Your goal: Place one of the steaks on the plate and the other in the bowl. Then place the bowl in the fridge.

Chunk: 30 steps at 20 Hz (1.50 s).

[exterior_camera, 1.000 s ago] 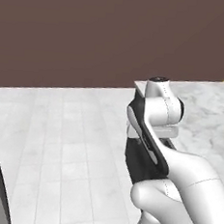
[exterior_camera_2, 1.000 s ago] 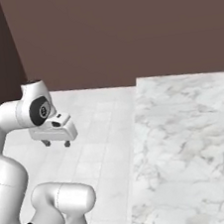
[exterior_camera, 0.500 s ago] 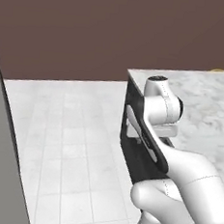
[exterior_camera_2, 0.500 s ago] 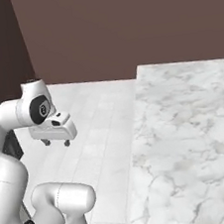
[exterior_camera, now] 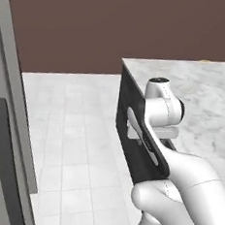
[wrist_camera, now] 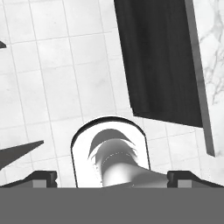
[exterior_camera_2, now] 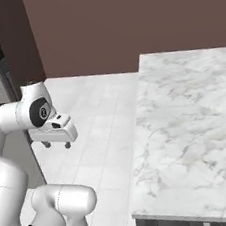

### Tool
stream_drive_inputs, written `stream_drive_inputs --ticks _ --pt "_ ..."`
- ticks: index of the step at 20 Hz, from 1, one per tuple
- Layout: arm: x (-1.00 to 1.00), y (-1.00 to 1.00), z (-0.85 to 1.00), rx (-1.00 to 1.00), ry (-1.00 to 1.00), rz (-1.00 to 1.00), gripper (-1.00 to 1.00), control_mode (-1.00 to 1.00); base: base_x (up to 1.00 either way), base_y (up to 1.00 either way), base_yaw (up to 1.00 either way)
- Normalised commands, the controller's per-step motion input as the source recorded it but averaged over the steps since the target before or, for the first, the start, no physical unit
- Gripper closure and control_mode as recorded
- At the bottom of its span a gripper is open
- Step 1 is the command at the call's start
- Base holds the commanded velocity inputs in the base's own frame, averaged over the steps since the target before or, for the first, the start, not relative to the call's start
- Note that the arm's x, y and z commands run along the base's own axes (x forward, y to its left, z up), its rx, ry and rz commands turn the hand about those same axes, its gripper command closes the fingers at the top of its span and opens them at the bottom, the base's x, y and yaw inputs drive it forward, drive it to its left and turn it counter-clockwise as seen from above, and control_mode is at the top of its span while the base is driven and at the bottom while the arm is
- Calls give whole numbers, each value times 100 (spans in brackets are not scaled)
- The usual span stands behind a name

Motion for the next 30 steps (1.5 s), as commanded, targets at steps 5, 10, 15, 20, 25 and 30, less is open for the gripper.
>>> stream_drive_inputs --ticks 5,10,15,20,25,30 --pt "0 0 0 0 0 0 -100 100 -97 -1 -5" --pt "0 0 0 0 0 0 -100 100 -40 -3 -17" --pt "0 0 0 0 0 0 -100 100 3 -20 -74" --pt "0 0 0 0 0 0 -100 100 15 -56 -77" --pt "0 0 0 0 0 0 -100 100 27 -49 -72" --pt "0 0 0 0 0 0 -100 100 27 -49 -76"
